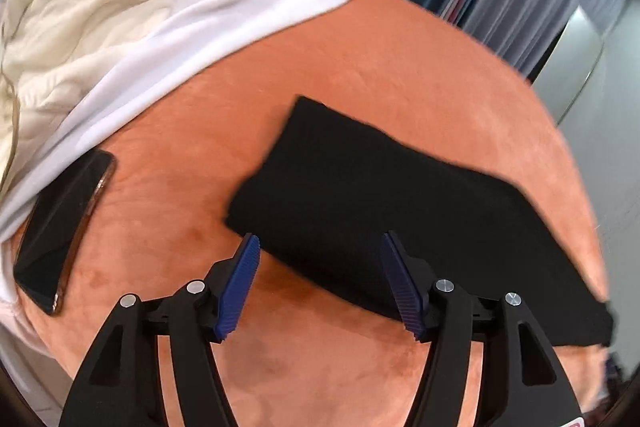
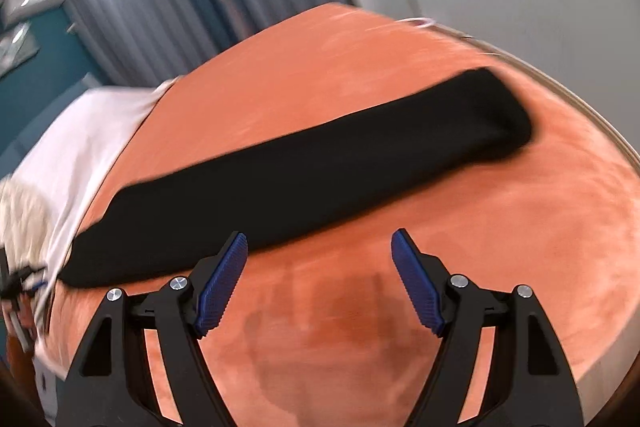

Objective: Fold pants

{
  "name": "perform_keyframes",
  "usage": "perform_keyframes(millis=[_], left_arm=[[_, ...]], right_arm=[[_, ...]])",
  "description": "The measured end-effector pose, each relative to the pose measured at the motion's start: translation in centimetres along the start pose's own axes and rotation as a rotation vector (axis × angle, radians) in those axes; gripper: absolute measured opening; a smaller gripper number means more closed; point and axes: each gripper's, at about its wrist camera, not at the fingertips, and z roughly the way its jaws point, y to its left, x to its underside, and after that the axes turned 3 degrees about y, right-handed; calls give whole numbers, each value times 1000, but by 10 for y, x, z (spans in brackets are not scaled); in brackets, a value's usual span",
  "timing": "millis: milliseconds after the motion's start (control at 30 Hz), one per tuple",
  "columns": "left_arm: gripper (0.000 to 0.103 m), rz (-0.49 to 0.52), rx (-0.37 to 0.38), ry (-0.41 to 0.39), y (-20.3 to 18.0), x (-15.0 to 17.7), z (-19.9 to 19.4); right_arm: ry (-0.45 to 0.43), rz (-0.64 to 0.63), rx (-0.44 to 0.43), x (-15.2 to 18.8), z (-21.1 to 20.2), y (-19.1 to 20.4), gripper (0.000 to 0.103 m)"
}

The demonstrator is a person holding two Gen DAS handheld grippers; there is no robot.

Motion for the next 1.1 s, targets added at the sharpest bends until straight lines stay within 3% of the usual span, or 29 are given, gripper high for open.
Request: perform_keyframes(millis=[100, 167, 267, 333, 433, 467, 567, 600, 633, 667, 700, 733, 767, 800, 933, 967, 1033, 1100], left_arm=[[61, 37, 22, -1, -24, 17, -4], [70, 56, 51, -7, -48, 26, -5], [72, 110, 64, -24, -83, 47, -13], [72, 151, 58, -17, -109, 60, -15], [72, 180, 53, 11, -133, 78, -12], [72, 186, 44, 23, -140, 81, -9], [72, 201, 1, 59, -156, 92, 3], [72, 206, -8, 64, -161, 94, 6], [72, 208, -19, 69, -165, 95, 11], [72, 210, -19, 72, -173, 97, 13], [72, 212, -16, 76, -179, 99, 15], [72, 217, -18, 83, -186, 103, 18], [72, 225, -20, 90, -193, 105, 21], [72, 239, -20, 94, -200, 108, 23], [72, 291, -26, 104, -218, 118, 27], [72, 300, -28, 108, -222, 119, 29], [72, 312, -22, 114, -231, 121, 32], [72, 315, -4, 118, -239, 124, 31]], right_arm=[[-44, 83, 65, -29, -15, -50, 73], [-52, 98, 91, -55, -16, -73, 73], [-23, 78, 120, -98, 1, -100, 77], [28, 50, 131, -124, 26, -115, 73], [200, -41, 50, -145, 78, -118, 6], [179, -128, 49, -151, 77, -103, 6], [-122, -482, -55, -166, 9, -40, 5], [-205, -607, -37, -163, -10, -29, 6], [-193, -664, 18, -161, -3, -35, 7], [-134, -655, 56, -163, 14, -48, 10], [-14, -596, 117, -165, 46, -77, 9], [109, -527, 236, -161, 78, -110, 10], [161, -484, 309, -154, 91, -134, 10], [144, -435, 301, -147, 87, -149, 10], [-18, -272, 131, -126, 34, -167, 20], [-23, -253, 107, -122, 28, -166, 23], [7, -211, 44, -115, 24, -163, 40], [43, -190, -16, -118, 30, -158, 46]])
